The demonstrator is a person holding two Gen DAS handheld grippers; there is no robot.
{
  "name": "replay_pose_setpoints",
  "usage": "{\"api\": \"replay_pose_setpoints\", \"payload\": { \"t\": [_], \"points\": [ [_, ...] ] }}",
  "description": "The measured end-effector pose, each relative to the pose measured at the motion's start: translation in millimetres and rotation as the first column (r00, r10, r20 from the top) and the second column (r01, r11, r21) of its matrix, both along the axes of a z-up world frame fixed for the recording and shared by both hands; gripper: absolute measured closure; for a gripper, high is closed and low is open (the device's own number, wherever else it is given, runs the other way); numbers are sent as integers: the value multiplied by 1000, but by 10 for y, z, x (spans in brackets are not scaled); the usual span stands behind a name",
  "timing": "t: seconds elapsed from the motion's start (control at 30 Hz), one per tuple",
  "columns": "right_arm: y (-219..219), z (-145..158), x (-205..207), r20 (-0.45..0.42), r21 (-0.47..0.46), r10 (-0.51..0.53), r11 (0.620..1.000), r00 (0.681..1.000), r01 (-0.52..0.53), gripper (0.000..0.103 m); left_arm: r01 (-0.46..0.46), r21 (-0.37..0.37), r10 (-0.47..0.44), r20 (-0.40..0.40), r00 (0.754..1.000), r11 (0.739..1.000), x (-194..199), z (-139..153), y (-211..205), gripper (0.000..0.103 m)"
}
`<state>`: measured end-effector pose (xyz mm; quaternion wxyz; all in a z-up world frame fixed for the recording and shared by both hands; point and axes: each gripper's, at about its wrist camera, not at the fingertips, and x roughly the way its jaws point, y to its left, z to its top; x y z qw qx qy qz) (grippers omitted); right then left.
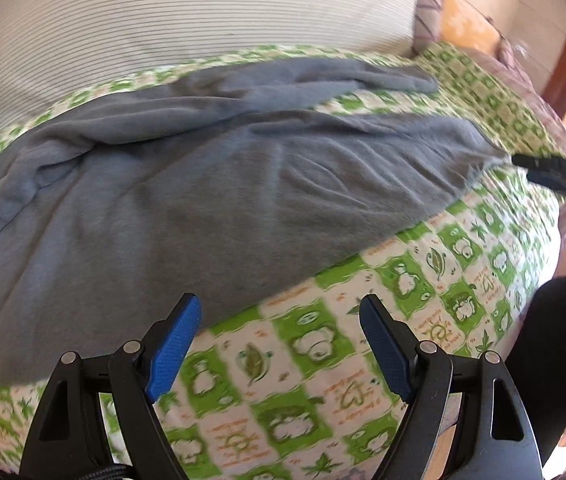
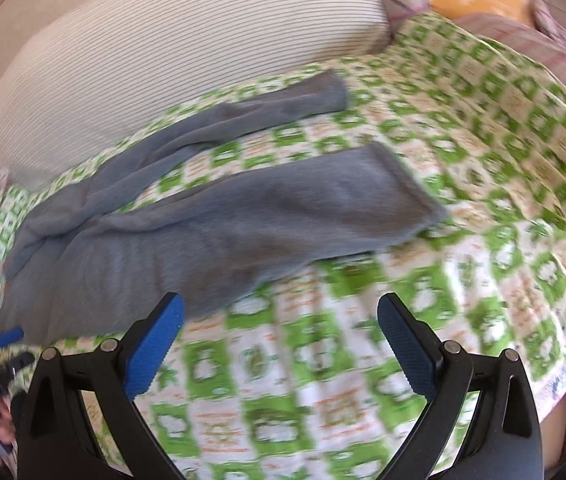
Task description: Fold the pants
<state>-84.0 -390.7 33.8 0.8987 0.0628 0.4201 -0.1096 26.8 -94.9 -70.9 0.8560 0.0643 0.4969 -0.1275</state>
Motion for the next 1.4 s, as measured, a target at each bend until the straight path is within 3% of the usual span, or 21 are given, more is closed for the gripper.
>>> {"api": "replay_pose_setpoints", "payload": {
  "t": [0.13, 0.3, 0.37, 0.47, 0.53, 0.57, 0.6, 0.63, 0.67, 0.73, 0.77, 0.83, 1.0, 1.17, 1.23, 1.27, 1.33, 1.4],
  "points": [
    [-223, 27, 65, 11, 15, -58, 998, 998, 57, 5, 49, -14, -49, -18, 999, 999, 103, -21, -172, 21],
    [-464, -38, 293, -24, 16, -122, 992, 992, 122, 6, 99, 28, -99, -23, 995, 995, 273, -103, -377, 21],
    [-557, -77, 370, -23, 32, -148, 988, 989, 148, 13, 114, 44, -113, -27, 993, 992, 325, -155, -449, 21],
    [-680, -157, 465, -34, 59, -179, 982, 983, 181, 42, 114, 58, -111, -48, 993, 992, 409, -250, -492, 21],
    [-739, -214, 520, -47, 73, -182, 980, 982, 185, 71, 103, 30, -101, -62, 993, 994, 477, -279, -469, 20],
    [-748, -226, 529, -47, 71, -180, 980, 983, 183, 75, 100, 12, -99, -70, 993, 995, 514, -283, -450, 24],
    [-758, -228, 536, -45, 70, -176, 981, 983, 179, 85, 99, 3, -99, -69, 993, 995, 537, -289, -451, 28],
    [-763, -215, 524, -36, 68, -171, 983, 985, 173, 97, 103, -11, -104, -70, 992, 995, 549, -275, -448, 44],
    [-768, -190, 508, -26, 69, -166, 984, 986, 167, 98, 111, -17, -112, -68, 991, 994, 550, -250, -457, 63],
    [-752, -137, 466, -3, 62, -162, 985, 987, 162, 99, 136, -16, -136, -68, 988, 991, 549, -211, -512, 87],
    [-754, -108, 446, 8, 55, -160, 986, 987, 159, 99, 152, -7, -152, -66, 986, 988, 526, -166, -550, 91],
    [-747, -20, 387, 32, 43, -156, 987, 987, 155, 99, 174, 7, -173, -55, 983, 985, 497, -117, -602, 93],
    [-831, 140, 199, 47, 4, -178, 984, 983, 178, 99, 238, -60, -240, -33, 970, 970, 274, 138, -675, 93],
    [-994, -31, 129, -37, 38, -201, 979, 979, 202, 97, 232, -60, -237, -102, 966, 971, 288, -78, -703, 91],
    [-997, -76, 123, -70, 18, -224, 974, 972, 226, 85, 221, -84, -230, -111, 967, 972, 267, -68, -647, 85],
    [-980, -60, 101, -58, 6, -233, 972, 971, 234, 82, 220, -96, -230, -108, 967, 971, 256, -36, -622, 83],
    [-951, 25, 61, -27, -24, -244, 970, 969, 243, 60, 226, -99, -235, -96, 967, 969, 244, 39, -583, 77],
    [-915, 129, 54, 10, -48, -247, 968, 969, 247, 51, 229, -92, -236, -68, 969, 969, 246, 128, -548, 69]
  ]
}}
